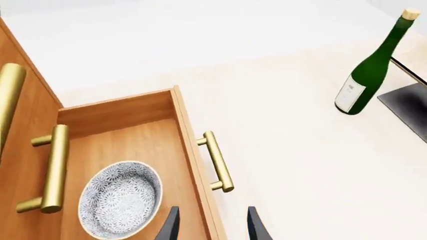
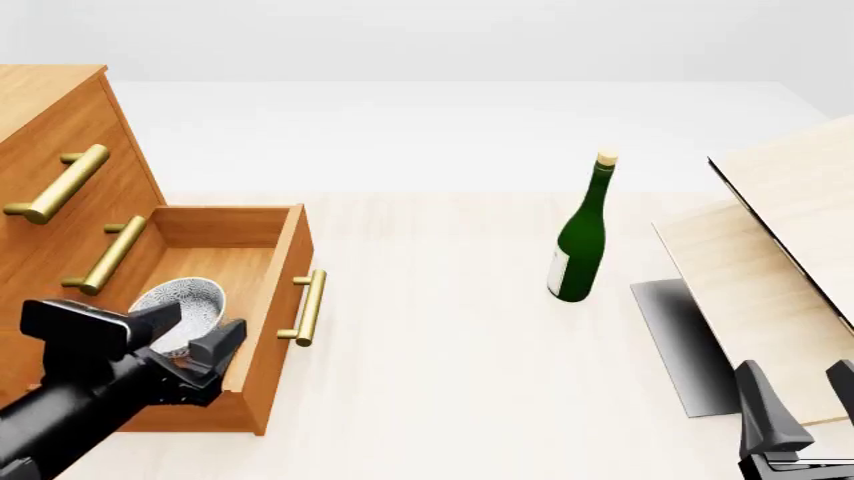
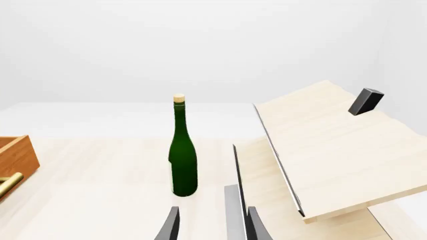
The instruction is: Put the bowl in the bottom drawer of the cabinet and close it.
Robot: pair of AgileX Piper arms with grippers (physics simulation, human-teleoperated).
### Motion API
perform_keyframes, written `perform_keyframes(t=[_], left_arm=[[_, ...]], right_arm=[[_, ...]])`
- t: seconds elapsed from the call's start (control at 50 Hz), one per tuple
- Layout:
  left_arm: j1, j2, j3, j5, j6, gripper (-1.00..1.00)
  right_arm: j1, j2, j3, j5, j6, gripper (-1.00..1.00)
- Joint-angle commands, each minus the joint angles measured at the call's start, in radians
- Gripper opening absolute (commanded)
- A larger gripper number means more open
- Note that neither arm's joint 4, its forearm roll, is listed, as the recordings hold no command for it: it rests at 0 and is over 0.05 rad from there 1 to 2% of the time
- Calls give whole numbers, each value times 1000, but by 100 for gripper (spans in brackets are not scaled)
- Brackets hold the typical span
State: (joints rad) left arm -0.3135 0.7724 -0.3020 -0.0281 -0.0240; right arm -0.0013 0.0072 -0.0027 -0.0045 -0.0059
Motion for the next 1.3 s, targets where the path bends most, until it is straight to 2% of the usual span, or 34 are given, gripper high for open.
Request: perform_keyframes(t=[0.02,0.5,0.92,1.3], left_arm=[[-62,-43,-6,28,-7,100],[-160,-39,-19,32,-25,100],[-233,-58,-39,87,-36,100],[-346,-21,-92,112,-41,100]], right_arm=[[0,-1,0,1,0,100],[0,-1,0,1,0,100],[0,-1,0,1,0,100],[0,-1,0,1,0,100]])
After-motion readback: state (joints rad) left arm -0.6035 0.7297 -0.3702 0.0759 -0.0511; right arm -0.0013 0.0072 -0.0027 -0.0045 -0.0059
